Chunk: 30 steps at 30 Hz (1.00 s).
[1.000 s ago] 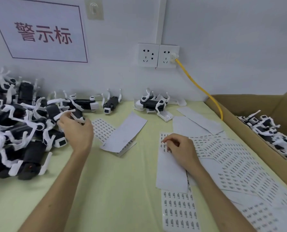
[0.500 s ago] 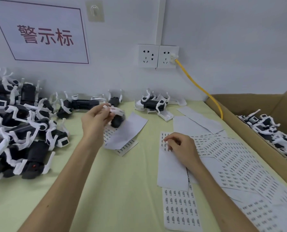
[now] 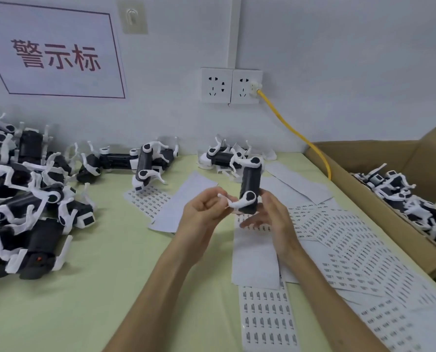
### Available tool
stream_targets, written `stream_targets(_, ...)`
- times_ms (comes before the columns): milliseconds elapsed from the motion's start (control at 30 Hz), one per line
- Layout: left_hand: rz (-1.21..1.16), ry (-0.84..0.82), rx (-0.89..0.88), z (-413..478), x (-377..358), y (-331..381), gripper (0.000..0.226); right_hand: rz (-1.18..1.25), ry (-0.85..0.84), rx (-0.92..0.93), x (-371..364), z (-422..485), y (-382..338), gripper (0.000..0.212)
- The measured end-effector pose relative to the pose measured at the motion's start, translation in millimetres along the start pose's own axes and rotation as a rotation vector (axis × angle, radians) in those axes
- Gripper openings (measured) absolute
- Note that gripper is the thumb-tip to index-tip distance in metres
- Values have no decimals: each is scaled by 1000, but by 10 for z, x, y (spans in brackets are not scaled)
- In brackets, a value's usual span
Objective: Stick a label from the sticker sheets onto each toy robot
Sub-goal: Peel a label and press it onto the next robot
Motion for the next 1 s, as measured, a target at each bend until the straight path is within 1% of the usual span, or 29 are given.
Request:
stream_targets(167, 200, 15, -8, -100, 15, -53, 4, 50, 6, -24, 8, 41, -45, 53)
stream_targets(267, 267, 17, -27, -131, 39, -21, 13, 57, 29, 11, 29, 36, -81, 61)
stream_targets(333, 287, 72, -22, -146, 31, 0, 17, 39, 23, 53, 29, 10, -84, 60)
stream_targets(400, 282, 141, -20, -149, 31, 15, 19, -35, 16, 111, 30, -21, -101, 58)
stream_targets(467, 278, 168, -10, -146, 28, 18, 27, -118, 5, 172, 23, -59, -121, 53)
stream_targets(567, 207, 108, 37, -150, -11, -22, 41, -175, -59, 241, -39, -113, -130, 48)
stream_targets(633, 122, 45, 57, -164, -32, -48, 46, -195, -86, 228, -100, -129, -124, 48)
stream_targets(733, 58, 13, 79, -181, -24, -68, 51, -197, -66, 198, -126, -126, -114, 42)
stream_targets(867, 86, -14, 95, -190, -47, -107, 49, -161, 1, 185, -94, -113, -141, 31)
stream_targets(1000, 70, -17, 92, -200, -76, -145, 50, -89, 2, 180, -95, -112, -156, 23)
Point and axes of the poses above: each hand's wrist, its own z-axis towards the middle knuckle, its own x-axis out of the back of the hand, y = z × x, the point moved 1 cm from there along z, towards the middle knuckle, and after that the axes turned 6 degrees about z, right-handed, at the moved point
